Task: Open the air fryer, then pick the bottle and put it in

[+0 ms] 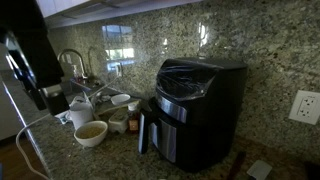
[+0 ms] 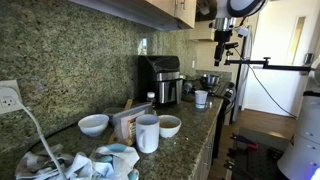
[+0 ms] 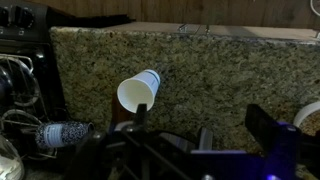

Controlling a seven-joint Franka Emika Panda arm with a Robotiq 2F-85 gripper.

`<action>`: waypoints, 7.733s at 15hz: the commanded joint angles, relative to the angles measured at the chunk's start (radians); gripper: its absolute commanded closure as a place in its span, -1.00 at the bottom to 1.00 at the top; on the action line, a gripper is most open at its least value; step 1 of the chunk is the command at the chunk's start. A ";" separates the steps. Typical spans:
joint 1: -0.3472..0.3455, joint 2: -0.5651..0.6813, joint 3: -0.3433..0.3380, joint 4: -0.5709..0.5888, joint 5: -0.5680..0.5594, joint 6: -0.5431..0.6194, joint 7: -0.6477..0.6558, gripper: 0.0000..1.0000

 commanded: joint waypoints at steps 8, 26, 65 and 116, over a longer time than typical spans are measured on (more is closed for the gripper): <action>0.000 0.000 0.001 0.002 0.001 -0.003 -0.001 -1.00; 0.032 0.409 0.002 -0.035 0.176 0.399 0.021 -1.00; 0.046 0.867 0.068 0.025 0.379 1.353 0.156 -1.00; -0.255 0.674 0.369 -0.122 0.187 1.122 0.264 0.66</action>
